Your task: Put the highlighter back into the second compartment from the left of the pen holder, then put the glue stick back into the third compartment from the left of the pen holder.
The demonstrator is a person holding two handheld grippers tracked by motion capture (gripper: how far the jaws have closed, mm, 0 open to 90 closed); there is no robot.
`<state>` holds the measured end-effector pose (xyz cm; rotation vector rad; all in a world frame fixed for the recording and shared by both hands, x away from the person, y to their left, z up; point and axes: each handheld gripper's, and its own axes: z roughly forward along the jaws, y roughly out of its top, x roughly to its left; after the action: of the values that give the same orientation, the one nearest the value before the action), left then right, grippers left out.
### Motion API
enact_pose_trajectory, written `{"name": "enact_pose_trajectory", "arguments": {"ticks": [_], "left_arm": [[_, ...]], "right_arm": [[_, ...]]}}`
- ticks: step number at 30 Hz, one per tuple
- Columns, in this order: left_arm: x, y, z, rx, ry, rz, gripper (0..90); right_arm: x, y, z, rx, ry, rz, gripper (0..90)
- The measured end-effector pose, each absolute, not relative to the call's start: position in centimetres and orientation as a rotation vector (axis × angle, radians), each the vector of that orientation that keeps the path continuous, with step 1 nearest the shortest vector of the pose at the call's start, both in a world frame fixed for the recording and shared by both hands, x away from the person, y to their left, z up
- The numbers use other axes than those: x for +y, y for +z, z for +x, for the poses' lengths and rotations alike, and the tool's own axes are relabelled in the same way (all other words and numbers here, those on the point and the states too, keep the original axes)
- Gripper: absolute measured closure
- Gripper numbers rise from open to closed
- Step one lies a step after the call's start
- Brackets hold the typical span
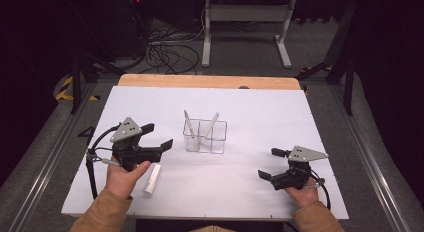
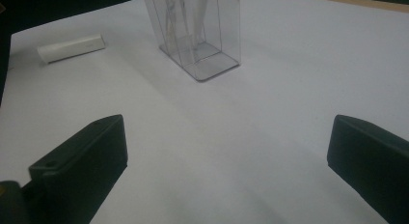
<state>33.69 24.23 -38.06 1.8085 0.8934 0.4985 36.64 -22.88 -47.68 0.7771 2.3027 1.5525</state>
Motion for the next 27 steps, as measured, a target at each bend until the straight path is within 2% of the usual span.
{"name": "enact_pose_trajectory", "arguments": {"ticks": [17,27], "left_arm": [[24.8,-38.5,32.7,0.923,0.550,1.883,17.6],[25.5,-39.0,31.9,0.963,0.500,1.948,18.0]], "right_arm": [[-22.9,-47.7,36.7,2.302,1.558,0.778,0.7],[-22.9,-47.7,36.6,2.304,1.556,0.776,0.7]]}}
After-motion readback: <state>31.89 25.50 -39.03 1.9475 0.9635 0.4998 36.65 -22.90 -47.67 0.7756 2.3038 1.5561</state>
